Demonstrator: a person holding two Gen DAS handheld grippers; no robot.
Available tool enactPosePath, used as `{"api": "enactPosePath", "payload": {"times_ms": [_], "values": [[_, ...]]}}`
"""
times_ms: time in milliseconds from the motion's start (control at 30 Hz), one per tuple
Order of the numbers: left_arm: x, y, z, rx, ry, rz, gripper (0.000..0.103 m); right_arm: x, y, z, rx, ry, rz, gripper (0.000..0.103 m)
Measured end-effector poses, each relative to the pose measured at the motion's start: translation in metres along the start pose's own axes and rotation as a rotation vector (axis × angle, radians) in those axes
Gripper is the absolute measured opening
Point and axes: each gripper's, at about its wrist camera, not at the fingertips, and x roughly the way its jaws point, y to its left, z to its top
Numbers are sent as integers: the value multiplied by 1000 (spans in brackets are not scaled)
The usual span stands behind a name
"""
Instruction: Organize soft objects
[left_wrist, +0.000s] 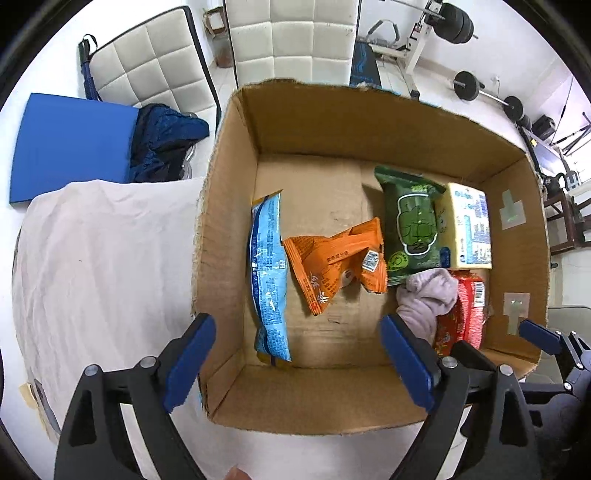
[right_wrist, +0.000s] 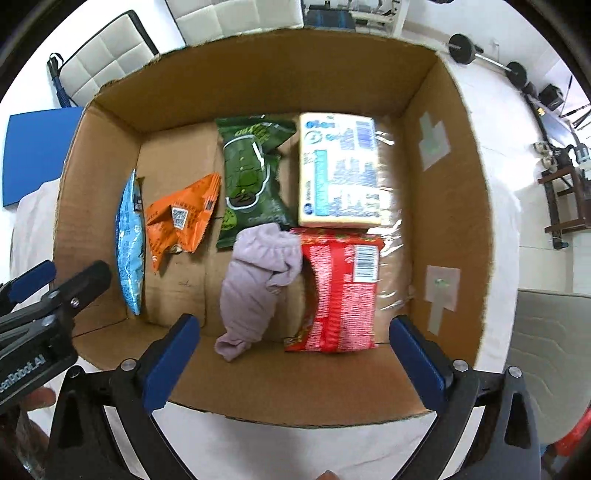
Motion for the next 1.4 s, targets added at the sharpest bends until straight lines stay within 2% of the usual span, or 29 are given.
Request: {"api": "enactPosePath", "payload": {"times_ms": [133,333,533,900,1133,1267,1367,1400], "values": [[-21,-3,-6,-8,-36,8,92,-31,-14,-4,4,-31,1,103],[-77,-10,-31,-17,-145,5,92,-79,-18,-26,3,-117,3,103],[-148,-17,-73,-25,-238,-17,92,-142,-28,-70,5,-213,35,103],[-252,-24,-150,-12,-352,7,92,-254,-42,-172,3,-343,120,103],[-287,-35,-183,18,-378,2,92,-309,-46,-230,-27,-396,111,103],[-299,-37,-198,20,-394,11,92,-331,-46,-251,-52,-418,92,103],[-304,-38,-204,14,-419,27,103,-337,-47,-260,-59,-420,100,103],[-307,-38,-206,13,-429,26,103,-339,-47,-263,-61,-422,100,103]]}}
